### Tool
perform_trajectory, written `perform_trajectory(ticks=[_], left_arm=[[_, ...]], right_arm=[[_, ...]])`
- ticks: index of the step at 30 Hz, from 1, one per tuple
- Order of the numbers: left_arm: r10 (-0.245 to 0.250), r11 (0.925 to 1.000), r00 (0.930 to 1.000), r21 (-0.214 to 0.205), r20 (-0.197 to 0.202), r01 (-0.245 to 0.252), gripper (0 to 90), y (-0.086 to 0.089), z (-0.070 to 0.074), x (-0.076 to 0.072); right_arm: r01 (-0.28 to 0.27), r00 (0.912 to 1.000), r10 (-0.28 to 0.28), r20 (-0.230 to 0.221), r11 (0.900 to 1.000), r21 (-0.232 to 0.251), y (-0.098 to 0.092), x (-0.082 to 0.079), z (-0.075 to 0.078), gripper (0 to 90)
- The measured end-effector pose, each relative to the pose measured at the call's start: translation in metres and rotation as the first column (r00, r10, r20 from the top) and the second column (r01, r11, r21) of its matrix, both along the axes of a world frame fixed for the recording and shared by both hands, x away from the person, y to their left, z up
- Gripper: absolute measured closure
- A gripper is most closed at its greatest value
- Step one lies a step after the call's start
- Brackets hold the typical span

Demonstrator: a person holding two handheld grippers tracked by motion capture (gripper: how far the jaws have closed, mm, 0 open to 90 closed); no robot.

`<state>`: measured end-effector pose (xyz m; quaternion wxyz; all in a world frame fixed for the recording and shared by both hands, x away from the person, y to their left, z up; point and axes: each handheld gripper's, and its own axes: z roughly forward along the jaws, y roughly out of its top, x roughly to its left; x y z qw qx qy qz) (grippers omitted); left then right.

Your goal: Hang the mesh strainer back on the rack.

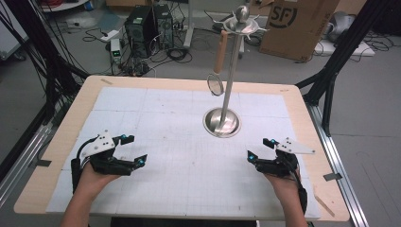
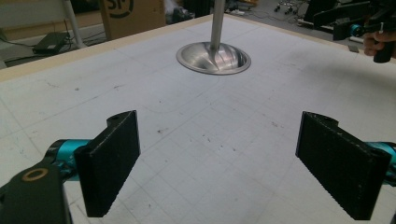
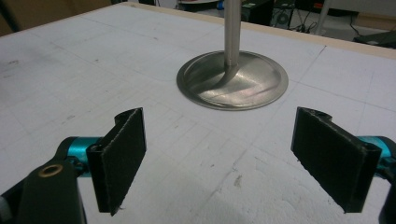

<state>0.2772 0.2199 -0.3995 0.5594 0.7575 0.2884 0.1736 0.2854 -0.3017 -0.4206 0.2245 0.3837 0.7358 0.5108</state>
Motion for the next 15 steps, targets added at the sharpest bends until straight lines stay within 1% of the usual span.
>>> perform_trajectory(ticks=[5, 15], left_arm=[[0.006, 1.0, 1.0, 0.003, -0.002, -0.006, 14.3, 0.0007, -0.0008, 0.0008], [0.009, 1.0, 0.9999, 0.0, -0.009, -0.009, 14.3, 0.0007, -0.0012, 0.0017]], right_arm=[[0.0, 1.0, 0.0, -0.002, 1.0, 0.006, -0.0001, -0.0006, 0.0004, 17.2], [-0.001, 1.0, 0.001, -0.007, 1.0, 0.001, 0.0007, 0.0004, -0.0007, 17.2]])
